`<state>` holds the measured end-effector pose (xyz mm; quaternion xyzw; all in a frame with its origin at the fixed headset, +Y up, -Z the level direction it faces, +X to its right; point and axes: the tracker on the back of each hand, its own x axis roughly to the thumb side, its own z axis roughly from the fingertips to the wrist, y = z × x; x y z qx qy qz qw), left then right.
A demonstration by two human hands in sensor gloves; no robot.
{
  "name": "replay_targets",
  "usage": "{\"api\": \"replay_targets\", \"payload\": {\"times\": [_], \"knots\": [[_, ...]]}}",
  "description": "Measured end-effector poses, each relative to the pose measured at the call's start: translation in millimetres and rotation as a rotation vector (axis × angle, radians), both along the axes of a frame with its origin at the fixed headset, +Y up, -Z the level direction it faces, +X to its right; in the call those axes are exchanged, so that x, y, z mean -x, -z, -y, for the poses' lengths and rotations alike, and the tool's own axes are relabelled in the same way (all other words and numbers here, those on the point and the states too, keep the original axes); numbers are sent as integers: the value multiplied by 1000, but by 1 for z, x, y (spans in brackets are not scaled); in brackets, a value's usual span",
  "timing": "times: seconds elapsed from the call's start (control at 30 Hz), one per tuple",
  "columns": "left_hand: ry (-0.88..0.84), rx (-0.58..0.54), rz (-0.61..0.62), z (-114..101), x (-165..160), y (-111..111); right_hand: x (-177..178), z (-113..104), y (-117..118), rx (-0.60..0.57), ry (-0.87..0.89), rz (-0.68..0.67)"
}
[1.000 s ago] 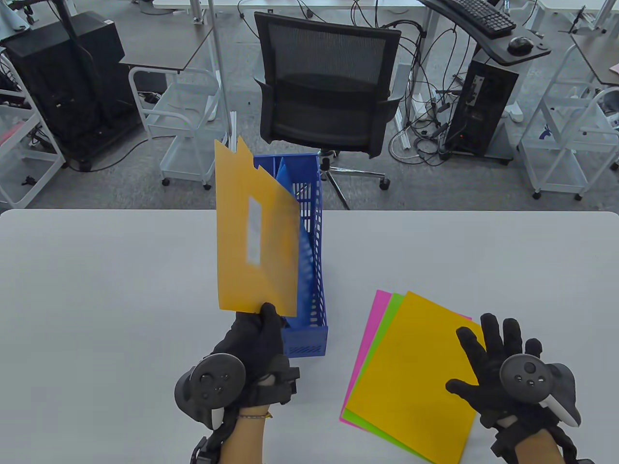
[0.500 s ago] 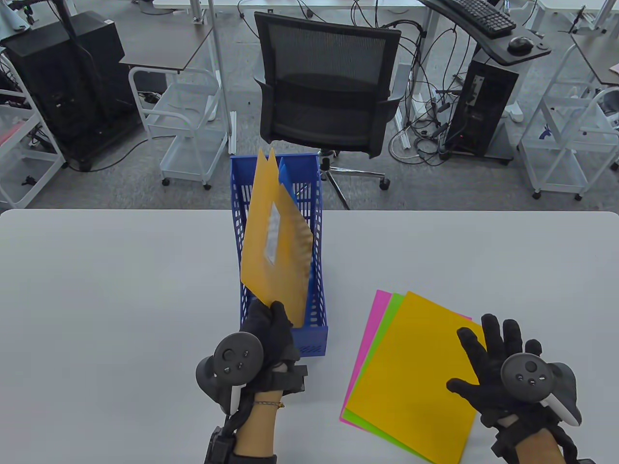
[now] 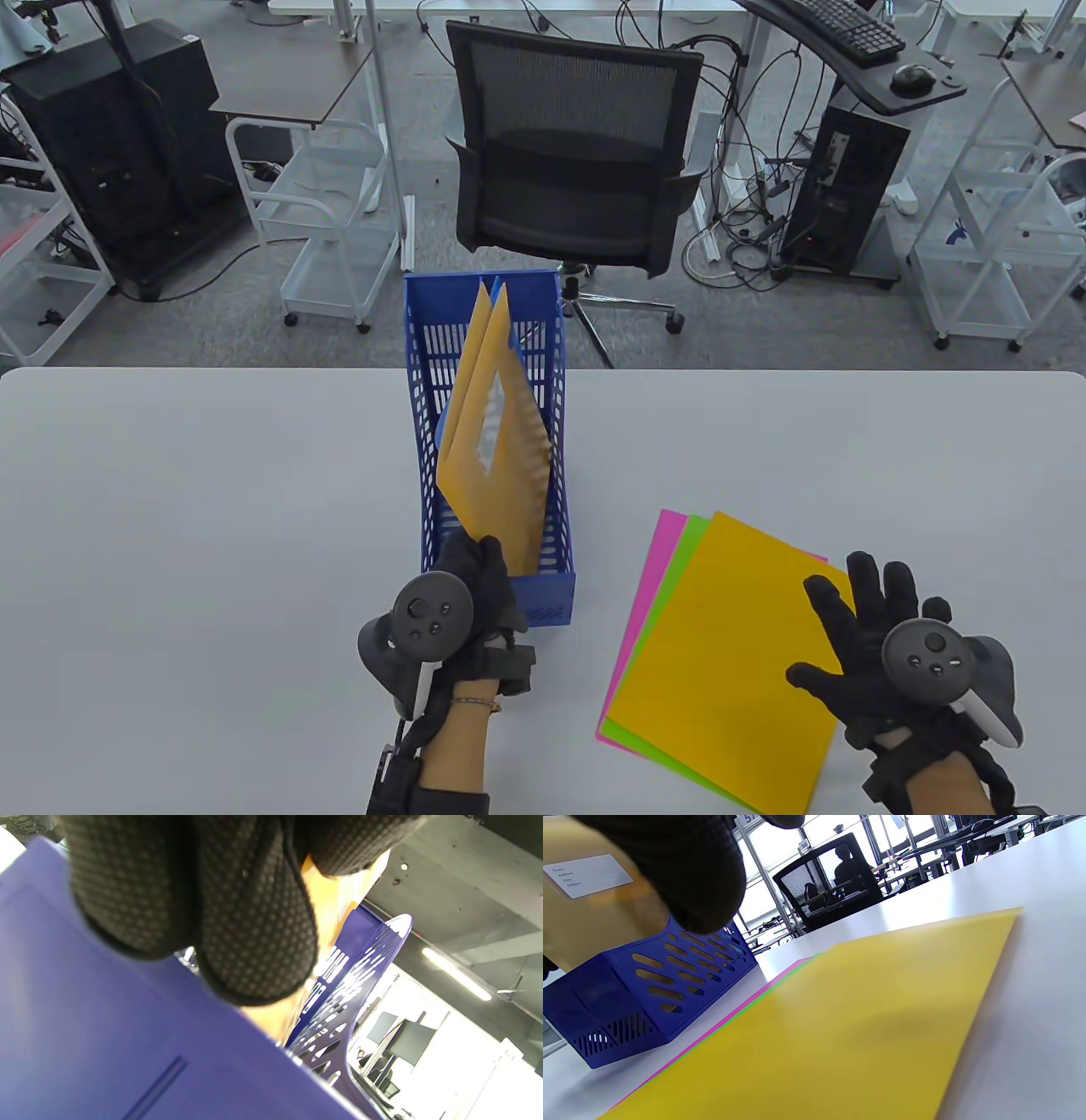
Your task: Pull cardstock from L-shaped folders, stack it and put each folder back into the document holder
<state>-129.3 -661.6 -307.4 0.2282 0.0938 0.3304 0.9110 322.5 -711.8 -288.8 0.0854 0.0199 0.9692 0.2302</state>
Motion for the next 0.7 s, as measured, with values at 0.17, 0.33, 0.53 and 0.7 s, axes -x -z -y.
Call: {"api": "replay_targets", "payload": {"times": [0.17,0.33,0.53,0.7], "knots": [[57,22,-16,0,0,0,0,0,0,2,4,2],[88,37,-20,1,1,0,-1,0,0,1,5,1],[125,44,-15,-4,5,-3,0,-1,0,-4,-2,-4],[172,-5,1,-17,16,-13,0,0,0,-3,-5,-4]]}}
